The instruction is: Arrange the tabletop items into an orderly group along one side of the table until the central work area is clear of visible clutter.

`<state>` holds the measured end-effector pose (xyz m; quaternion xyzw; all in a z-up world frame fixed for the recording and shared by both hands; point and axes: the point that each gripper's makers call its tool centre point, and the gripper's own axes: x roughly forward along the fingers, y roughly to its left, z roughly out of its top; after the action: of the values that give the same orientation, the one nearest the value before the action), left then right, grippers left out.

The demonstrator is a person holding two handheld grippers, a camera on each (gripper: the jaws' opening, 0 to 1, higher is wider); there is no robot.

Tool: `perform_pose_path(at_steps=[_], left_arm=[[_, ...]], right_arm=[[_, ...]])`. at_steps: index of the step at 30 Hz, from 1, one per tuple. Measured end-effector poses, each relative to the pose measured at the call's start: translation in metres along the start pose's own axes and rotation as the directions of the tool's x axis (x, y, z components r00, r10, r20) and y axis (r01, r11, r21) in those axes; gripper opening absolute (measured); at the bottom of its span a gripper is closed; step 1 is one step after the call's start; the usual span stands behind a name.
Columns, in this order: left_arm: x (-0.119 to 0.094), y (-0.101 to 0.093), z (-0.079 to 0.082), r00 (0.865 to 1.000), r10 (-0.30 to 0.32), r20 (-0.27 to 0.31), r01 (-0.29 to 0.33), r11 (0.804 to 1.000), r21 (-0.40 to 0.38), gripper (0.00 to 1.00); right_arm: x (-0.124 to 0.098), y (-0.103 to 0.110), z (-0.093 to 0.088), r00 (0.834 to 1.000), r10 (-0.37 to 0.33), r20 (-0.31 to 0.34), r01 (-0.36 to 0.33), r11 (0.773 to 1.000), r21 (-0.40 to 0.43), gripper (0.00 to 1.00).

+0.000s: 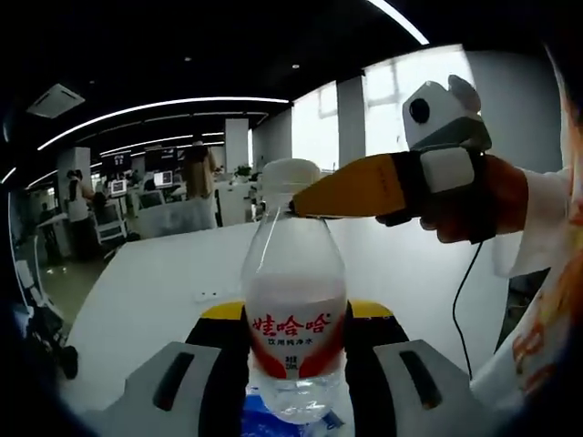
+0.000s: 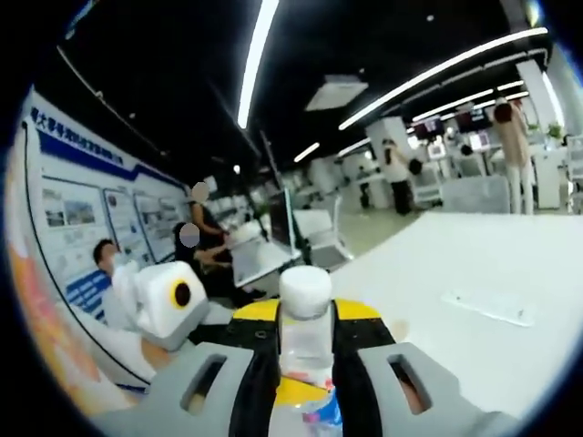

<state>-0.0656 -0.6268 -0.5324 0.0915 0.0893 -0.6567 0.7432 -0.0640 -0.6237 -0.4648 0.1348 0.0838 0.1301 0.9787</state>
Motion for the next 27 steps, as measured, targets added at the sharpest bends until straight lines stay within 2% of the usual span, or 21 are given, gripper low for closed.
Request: perform_pose_path(at_steps=[1,2,3,8,14,16,22,27], left_arm=[[0.0,0.002,0.001,1.0,0.015,-0.001,-0.015,0.999,0.028,0.4],[0.001,0.003,0.002,1.0,0.024,0.006,-0.025,0.999,0.041,0.4],[0.001,0.003,0.003,1.0,0.03,0.008,-0.03,0.998,0.06,0.4],[0.0,0.002,0.009,0.999,0.031,0.013,-0.031,0.997,0.072,0.41],[0.0,-0.001,0.019,0.998,0.062,-0.006,-0.06,0.985,0.16,0.44],[0.001,0.001,0.019,0.997,0.078,-0.011,-0.075,0.983,0.165,0.44],[0.001,0.005,0.019,0.993,0.118,-0.015,-0.116,0.988,0.102,0.41],[0.003,0.001,0.027,0.992,0.126,-0.005,-0.125,0.988,0.092,0.47]], right_arm=[[0.001,0.002,0.0,1.0,-0.003,-0.002,0.003,1.0,-0.017,0.17],[0.001,0.007,-0.002,1.0,0.023,-0.015,-0.023,1.0,-0.016,0.16],[0.003,0.005,0.0,1.0,-0.002,0.006,0.002,0.999,-0.041,0.16],[0.003,0.003,0.003,1.0,-0.001,0.02,0.001,1.0,-0.03,0.16],[0.004,0.004,0.003,1.0,-0.028,0.014,0.029,0.998,-0.061,0.16],[0.004,0.004,0.004,0.999,-0.032,0.017,0.033,0.997,-0.07,0.16],[0.002,-0.001,0.007,0.998,-0.057,0.027,0.058,0.996,-0.072,0.16],[0.004,-0.001,0.003,0.997,-0.073,0.014,0.074,0.994,-0.085,0.16]])
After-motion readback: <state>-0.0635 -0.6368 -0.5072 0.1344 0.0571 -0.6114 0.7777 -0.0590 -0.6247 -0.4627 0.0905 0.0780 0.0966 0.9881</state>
